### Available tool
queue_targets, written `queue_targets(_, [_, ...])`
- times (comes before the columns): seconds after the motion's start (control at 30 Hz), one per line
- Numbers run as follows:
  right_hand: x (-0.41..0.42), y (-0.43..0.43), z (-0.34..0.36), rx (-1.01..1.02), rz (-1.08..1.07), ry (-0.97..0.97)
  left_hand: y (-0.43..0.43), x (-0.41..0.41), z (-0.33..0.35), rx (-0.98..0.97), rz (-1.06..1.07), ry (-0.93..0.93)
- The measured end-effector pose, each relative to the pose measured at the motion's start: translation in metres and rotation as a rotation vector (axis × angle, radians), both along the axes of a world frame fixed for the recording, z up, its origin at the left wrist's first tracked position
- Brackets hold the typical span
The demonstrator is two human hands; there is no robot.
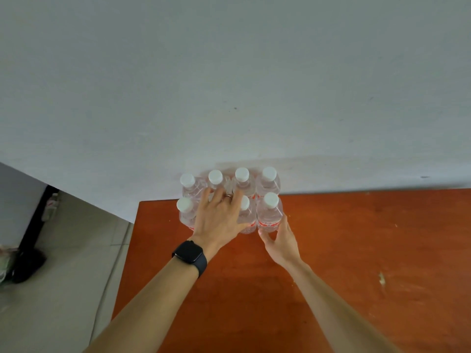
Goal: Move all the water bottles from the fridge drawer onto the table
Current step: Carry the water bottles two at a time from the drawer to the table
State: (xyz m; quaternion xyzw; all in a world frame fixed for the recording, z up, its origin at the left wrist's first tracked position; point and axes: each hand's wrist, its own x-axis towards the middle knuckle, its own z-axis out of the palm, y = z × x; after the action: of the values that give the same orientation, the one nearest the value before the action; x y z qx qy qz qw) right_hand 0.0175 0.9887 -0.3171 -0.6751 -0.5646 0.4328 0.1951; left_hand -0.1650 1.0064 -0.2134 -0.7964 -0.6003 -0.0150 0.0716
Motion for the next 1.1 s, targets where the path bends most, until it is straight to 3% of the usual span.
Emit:
queue_targets(0.13, [0.004,-0.003,0.0,-0.033,-0.023,0.009,0.0,0.001,0.006,-0.09,0.021,0.051])
queue_targets(0.33, [0.014,-0.028,0.03,-0.092,-0.042,-0.029,-0.008,0.005,0.026,-0.13,0.019,-0.029])
queue_targets(0.57, [0.067,-0.103,0.109,0.131,-0.031,-0.156,-0.054,0.05,0.058,-0.079,-0.127,-0.193])
queue_targets(0.77, [0.146,-0.208,0.175,0.299,-0.197,-0.388,-0.104,0.142,0.059,-0.249,-0.372,-0.232])
queue_targets(0.93, [0.216,-0.319,0.204,0.275,-0.453,-0.58,-0.17,0.256,0.069,-0.307,-0.667,-0.235])
queue_targets(1.1, [0.284,-0.454,0.222,0.201,-0.758,-0.632,-0.273,0.381,0.091,-0.3,-0.975,-0.219])
